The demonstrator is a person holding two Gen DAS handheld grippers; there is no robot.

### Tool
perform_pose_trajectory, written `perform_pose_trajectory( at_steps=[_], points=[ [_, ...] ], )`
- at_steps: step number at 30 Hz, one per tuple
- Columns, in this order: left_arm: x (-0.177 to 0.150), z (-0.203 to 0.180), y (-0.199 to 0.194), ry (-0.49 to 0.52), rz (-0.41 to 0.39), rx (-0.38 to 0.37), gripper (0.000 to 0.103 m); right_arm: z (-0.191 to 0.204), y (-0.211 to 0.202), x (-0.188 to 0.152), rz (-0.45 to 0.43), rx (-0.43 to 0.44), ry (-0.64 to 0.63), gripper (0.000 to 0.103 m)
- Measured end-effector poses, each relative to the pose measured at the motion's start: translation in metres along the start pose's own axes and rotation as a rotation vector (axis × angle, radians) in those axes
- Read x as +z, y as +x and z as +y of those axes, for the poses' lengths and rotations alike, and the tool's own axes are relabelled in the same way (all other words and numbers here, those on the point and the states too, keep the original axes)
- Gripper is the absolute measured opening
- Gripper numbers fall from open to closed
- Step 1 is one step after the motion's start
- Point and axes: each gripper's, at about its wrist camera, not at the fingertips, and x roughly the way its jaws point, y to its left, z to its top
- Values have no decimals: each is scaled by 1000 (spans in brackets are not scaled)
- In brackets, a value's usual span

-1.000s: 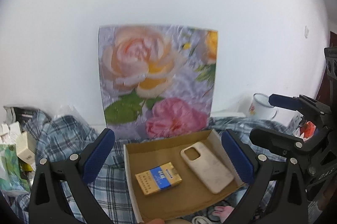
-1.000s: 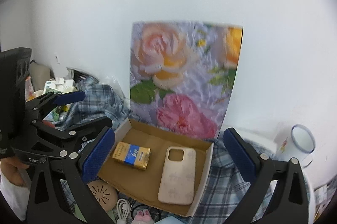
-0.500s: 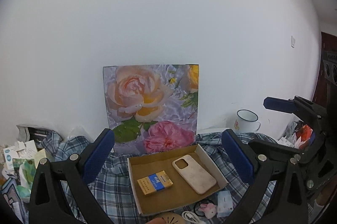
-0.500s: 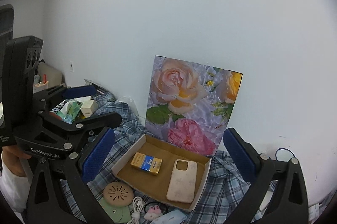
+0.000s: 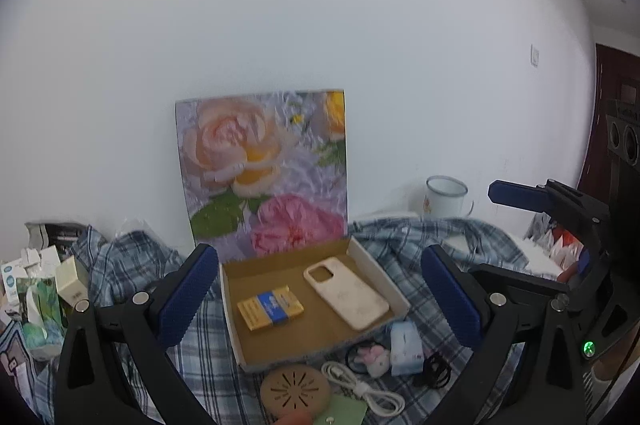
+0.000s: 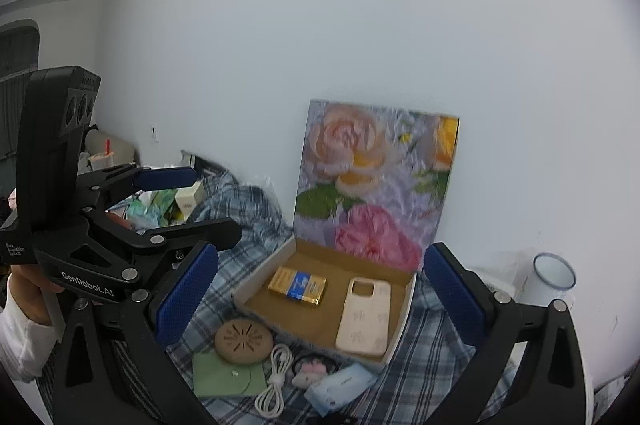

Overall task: Organize soft objects
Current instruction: 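Raise both tools away from the box, then grasp the beige vent disc with the left gripper while the right gripper grasps the blue wet-wipe pack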

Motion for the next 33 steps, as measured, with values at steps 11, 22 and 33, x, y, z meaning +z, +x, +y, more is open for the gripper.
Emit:
perform_pose_trajectory(
  at_steps=[11,22,33],
  points=[
    [-51,2,20,-9,86,-57,103,3,18,-44,66,42,6,103],
    [-81,4,37,5,143,-31,103,1,40,-75,125,65,41,103],
    [-105,6,56,11,214,-2,103,1,58,-92,207,52,36,103]
  ],
)
